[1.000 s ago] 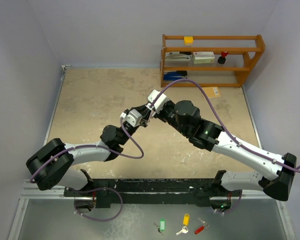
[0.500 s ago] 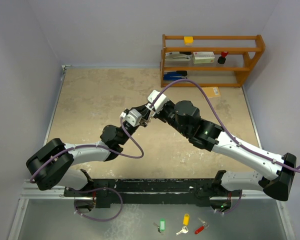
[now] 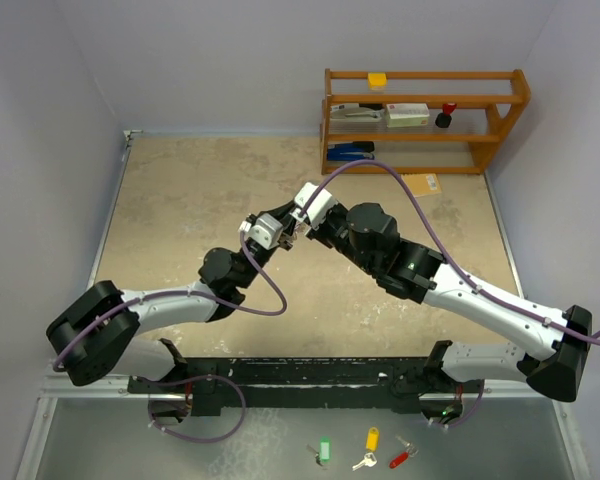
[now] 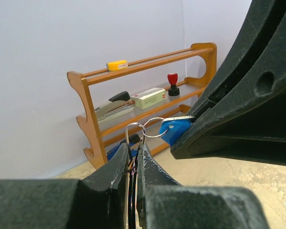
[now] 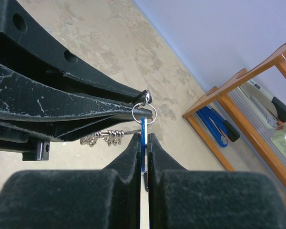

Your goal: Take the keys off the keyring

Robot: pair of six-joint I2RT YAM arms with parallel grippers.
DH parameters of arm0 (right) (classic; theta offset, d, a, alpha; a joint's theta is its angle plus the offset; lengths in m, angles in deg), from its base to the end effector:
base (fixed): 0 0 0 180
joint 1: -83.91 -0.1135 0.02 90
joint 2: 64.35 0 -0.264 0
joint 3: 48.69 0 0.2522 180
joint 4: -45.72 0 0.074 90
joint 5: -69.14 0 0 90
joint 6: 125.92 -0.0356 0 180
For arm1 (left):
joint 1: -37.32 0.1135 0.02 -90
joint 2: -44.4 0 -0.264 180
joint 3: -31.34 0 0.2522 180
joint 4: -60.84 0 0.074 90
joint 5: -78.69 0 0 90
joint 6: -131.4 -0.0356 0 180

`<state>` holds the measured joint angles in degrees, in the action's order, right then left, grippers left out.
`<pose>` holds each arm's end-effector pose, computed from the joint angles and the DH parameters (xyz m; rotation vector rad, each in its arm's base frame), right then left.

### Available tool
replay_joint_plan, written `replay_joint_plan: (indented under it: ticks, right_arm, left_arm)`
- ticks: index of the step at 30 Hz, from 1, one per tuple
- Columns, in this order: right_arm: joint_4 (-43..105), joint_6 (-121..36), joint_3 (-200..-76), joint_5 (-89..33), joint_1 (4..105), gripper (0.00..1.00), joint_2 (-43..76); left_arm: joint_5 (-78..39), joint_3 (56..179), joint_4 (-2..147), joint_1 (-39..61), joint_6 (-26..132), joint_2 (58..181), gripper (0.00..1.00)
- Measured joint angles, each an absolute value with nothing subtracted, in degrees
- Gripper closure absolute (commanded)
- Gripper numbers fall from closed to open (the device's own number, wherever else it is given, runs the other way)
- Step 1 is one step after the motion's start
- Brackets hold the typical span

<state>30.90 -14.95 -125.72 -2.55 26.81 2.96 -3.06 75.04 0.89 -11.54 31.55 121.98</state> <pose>0.1583 0.2241 0.3901 -0.8461 1.4278 0.2142 0.1820 -0.2005 0.2787 0.4395 1.0474 -0.5270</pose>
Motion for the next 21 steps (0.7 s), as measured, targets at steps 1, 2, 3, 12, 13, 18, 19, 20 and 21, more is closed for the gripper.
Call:
replay_joint_plan:
  ticks: [1, 2, 3, 12, 13, 18, 19, 20, 21]
  right_arm:
    - [30.9, -15.0, -125.7, -2.6, 26.8, 1.0, 3.0]
    - [30.9, -15.0, -125.7, -2.6, 26.8, 1.0, 3.0]
    - [30.9, -15.1, -125.7, -2.7, 26.8, 1.0, 3.0]
    - [30.9, -16.0, -125.7, -3.9, 26.8, 1.0, 3.4]
    - [31.0, -16.0, -125.7, -4.0, 26.8, 1.0, 3.7]
    - [31.0, -16.3, -125.7, -4.3, 26.8, 1.0, 5.1]
    - [31.1, -16.3, -125.7, -4.3, 26.8, 1.0, 5.3]
    - [31.2, -16.4, -125.7, -4.3, 26.8, 1.0, 5.5]
    - [31.3, -16.5, -125.7, -4.3, 26.8, 1.0, 5.6]
  left_arm:
    - [-3.0, 75.0, 1.0, -11.5, 31.4, 121.8, 1.0]
    - [-3.0, 75.1, 1.2, -11.5, 31.3, 121.7, 1.0]
    - [-2.9, 75.2, 1.6, -11.5, 31.2, 121.5, 1.0]
    - [-2.6, 75.3, 2.8, -11.5, 31.1, 119.9, 1.0]
    - [-2.6, 75.3, 2.8, -11.5, 31.1, 119.8, 1.0]
    - [-2.3, 75.3, 3.0, -11.6, 30.9, 119.3, 1.0]
    - [-2.2, 75.3, 3.2, -11.6, 30.8, 119.3, 1.0]
    - [-2.1, 75.3, 3.3, -11.6, 30.7, 119.3, 1.0]
    - [-2.0, 75.2, 3.4, -11.6, 30.5, 119.2, 1.0]
